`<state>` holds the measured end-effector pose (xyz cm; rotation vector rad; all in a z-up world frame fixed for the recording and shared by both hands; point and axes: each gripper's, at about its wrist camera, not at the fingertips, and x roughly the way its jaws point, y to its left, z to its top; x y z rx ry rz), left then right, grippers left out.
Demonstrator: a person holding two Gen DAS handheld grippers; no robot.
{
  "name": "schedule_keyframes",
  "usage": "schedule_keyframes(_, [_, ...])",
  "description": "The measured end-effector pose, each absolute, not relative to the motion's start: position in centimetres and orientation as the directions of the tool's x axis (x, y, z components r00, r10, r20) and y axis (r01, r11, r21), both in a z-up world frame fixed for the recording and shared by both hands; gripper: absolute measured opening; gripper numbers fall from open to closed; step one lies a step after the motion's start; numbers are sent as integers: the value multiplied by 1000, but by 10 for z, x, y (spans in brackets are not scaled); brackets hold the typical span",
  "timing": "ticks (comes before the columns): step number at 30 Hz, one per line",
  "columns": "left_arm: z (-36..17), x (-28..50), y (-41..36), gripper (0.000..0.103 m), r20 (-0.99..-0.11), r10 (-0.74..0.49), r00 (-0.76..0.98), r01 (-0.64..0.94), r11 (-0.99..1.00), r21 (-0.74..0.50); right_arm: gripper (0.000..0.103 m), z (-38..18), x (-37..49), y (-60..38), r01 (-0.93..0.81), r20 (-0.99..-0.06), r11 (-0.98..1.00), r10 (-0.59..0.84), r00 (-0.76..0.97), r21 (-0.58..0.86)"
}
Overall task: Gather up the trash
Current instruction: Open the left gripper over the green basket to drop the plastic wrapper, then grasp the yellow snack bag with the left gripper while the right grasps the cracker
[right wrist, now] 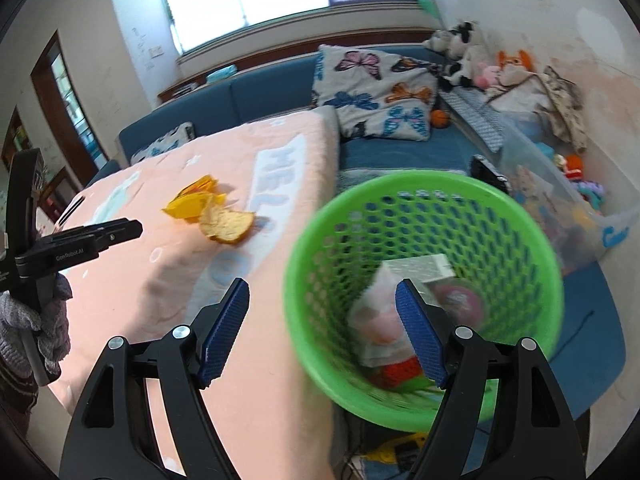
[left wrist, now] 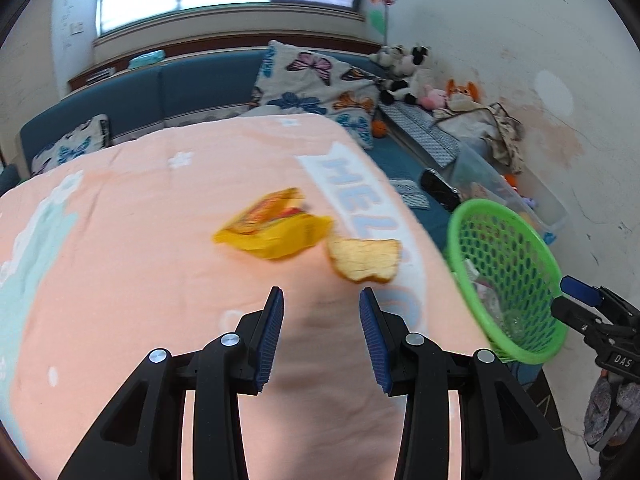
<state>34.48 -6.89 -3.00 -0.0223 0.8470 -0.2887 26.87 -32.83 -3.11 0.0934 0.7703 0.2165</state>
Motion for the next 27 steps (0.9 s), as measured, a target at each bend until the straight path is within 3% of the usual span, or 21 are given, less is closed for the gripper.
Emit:
schedule_keyframes(11, [-30,347,-24,39,-735,-212,644,173,976,-130,84,-50,318,-258,-264,-717,953,287,636,147])
schedule_keyframes(27, [-50,367,24,39,-753,-199,628,107,980,-170,85,-102,403,-191,-228,-803,970,200,562,82])
